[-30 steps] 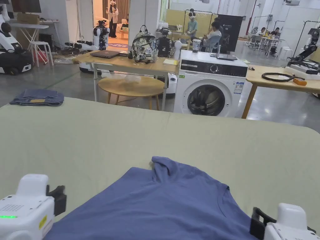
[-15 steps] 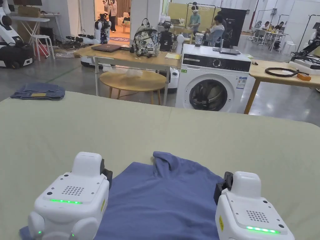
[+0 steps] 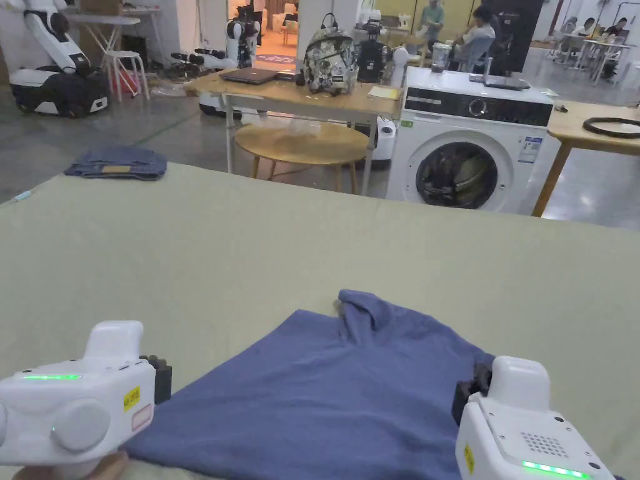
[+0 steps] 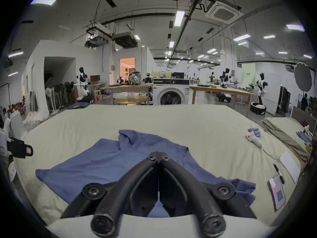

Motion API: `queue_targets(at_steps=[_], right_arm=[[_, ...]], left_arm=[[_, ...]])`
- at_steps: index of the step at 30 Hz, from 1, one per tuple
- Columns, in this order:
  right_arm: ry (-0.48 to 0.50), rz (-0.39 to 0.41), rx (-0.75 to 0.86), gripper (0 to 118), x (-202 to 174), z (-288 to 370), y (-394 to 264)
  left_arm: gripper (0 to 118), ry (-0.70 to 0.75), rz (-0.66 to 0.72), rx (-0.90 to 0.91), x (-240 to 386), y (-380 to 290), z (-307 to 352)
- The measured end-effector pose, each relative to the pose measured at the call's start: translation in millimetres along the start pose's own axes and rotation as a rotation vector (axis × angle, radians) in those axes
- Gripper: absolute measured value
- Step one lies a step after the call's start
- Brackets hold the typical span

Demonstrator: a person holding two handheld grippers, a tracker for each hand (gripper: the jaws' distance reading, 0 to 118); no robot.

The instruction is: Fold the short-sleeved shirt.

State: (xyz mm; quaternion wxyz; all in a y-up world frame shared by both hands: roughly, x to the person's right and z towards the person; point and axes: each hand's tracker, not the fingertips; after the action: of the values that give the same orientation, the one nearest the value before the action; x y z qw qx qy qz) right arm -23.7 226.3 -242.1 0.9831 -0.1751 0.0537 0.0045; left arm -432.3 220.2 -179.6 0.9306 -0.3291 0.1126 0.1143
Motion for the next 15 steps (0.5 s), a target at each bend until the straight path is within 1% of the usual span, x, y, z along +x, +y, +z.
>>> queue_targets(at_steps=[1, 3, 4, 5, 6, 7, 8, 11, 13, 15], right_arm=[[-0.001, 0.001, -0.010, 0, 0.0, -2.8, -2.2], [0.002, 0.001, -0.029, 0, 0.3, -7.6, -6.2], [0.001, 0.003, -0.039, 0, 0.0, -10.1, -8.1], [0.001, 0.004, -0.048, 0, -0.2, -12.4, -9.4], [0.004, 0.003, -0.054, 0, -0.1, -14.4, -11.0], [0.004, 0.003, -0.059, 0, 0.4, -16.0, -12.6], [0.002, 0.004, -0.064, 0, 0.4, -17.8, -13.6], [0.000, 0.008, -0.077, 0, 1.1, -22.2, -16.4], [-0.001, 0.010, -0.087, 0, 1.3, -24.8, -17.7], [-0.001, 0.010, -0.092, 0, 1.4, -25.6, -18.5]], left_arm=[[0, -0.019, 0.015, -0.032, -15.6, 3.2, -8.3], [1, -0.011, 0.064, -0.092, -40.8, 6.7, -16.9], [10, -0.014, 0.080, -0.121, -53.2, 8.8, -21.6], [22, -0.001, 0.091, -0.139, -55.6, 11.1, -21.0], [41, 0.025, 0.092, -0.160, -62.5, 13.0, -23.8], [53, 0.032, 0.094, -0.184, -70.3, 14.6, -28.7], [58, 0.052, 0.097, -0.211, -76.4, 15.7, -33.0], [60, 0.073, 0.131, -0.265, -82.7, 17.7, -40.7], [63, 0.059, 0.155, -0.318, -84.3, 15.3, -47.8], [63, 0.050, 0.183, -0.384, -84.9, 9.2, -58.8]])
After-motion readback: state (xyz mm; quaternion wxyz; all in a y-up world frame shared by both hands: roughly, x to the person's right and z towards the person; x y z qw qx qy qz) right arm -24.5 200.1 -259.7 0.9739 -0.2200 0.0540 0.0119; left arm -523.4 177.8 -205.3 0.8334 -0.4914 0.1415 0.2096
